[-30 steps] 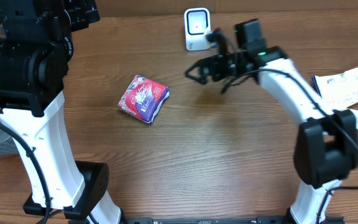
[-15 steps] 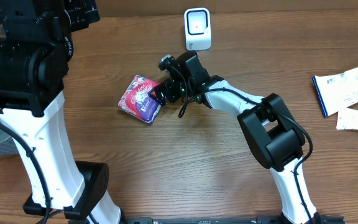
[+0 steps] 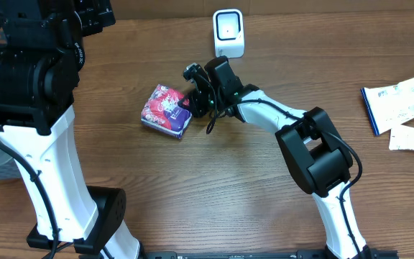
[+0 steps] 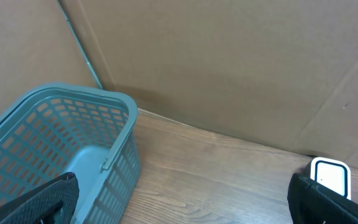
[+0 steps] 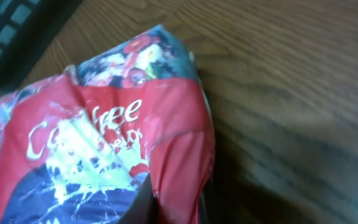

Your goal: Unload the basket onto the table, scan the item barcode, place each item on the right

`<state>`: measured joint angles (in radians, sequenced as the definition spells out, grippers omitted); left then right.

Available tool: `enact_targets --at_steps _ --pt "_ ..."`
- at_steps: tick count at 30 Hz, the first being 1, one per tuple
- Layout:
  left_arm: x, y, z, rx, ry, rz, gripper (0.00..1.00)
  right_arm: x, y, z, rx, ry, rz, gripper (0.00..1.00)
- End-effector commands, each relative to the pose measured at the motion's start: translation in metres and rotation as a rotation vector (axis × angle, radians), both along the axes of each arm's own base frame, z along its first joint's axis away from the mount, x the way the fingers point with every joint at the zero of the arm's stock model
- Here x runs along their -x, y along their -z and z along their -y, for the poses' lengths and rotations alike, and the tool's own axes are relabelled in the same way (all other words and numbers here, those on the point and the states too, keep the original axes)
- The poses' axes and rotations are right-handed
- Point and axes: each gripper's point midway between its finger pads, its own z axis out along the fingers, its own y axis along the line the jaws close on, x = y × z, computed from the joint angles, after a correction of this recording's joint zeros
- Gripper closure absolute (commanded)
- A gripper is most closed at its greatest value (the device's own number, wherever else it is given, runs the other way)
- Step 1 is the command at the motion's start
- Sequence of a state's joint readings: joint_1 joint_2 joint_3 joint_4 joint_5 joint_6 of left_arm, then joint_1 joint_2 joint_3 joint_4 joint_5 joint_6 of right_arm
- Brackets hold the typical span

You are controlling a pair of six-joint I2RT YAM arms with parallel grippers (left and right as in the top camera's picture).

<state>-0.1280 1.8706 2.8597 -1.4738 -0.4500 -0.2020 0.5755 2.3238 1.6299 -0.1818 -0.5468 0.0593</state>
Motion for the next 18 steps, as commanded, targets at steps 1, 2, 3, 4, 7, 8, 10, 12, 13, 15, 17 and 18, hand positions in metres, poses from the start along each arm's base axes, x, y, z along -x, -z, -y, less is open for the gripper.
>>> enact_targets --at_steps 1,2,3,4,7,8,10,12,13,15,17,18 --pt "-0.004 0.003 -0.005 -0.017 -0.011 -0.011 0.00 -0.003 -0.006 0.013 0.037 0.022 -0.046 0.96" --pt "-0.004 0.003 -0.005 -0.017 -0.011 -0.011 0.00 -0.005 -0.014 0.019 0.045 0.031 -0.057 0.96" --pt "-0.004 0.003 -0.005 -0.017 -0.011 -0.011 0.00 -0.008 -0.024 0.025 0.053 0.042 -0.065 0.96" --pt "-0.004 0.003 -0.005 -0.017 -0.011 -0.011 0.00 -0.010 -0.032 0.030 0.060 0.052 -0.065 0.96" --pt "-0.004 0.003 -0.005 -0.017 -0.011 -0.011 0.00 -0.020 -0.068 0.058 0.108 0.126 -0.062 0.96" --pt "-0.004 0.003 -0.005 -0.017 -0.011 -0.011 0.00 -0.023 -0.082 0.071 0.126 0.158 -0.063 0.96" --pt "-0.004 0.003 -0.005 -0.017 -0.011 -0.011 0.00 -0.018 -0.107 0.092 0.134 0.210 -0.111 0.96" --pt "-0.004 0.003 -0.005 -0.017 -0.011 -0.011 0.00 -0.009 -0.127 0.113 0.132 0.289 -0.196 0.96" --pt "-0.004 0.003 -0.005 -0.017 -0.011 -0.011 0.00 -0.002 -0.136 0.122 0.122 0.325 -0.250 0.96" --pt "-0.004 0.003 -0.005 -0.017 -0.011 -0.011 0.00 0.020 -0.152 0.138 0.073 0.386 -0.428 0.96" --pt "-0.004 0.003 -0.005 -0.017 -0.011 -0.011 0.00 0.039 -0.161 0.145 0.030 0.402 -0.575 0.96" --pt "-0.004 0.003 -0.005 -0.017 -0.011 -0.011 0.00 0.049 -0.163 0.147 0.007 0.394 -0.654 0.96"
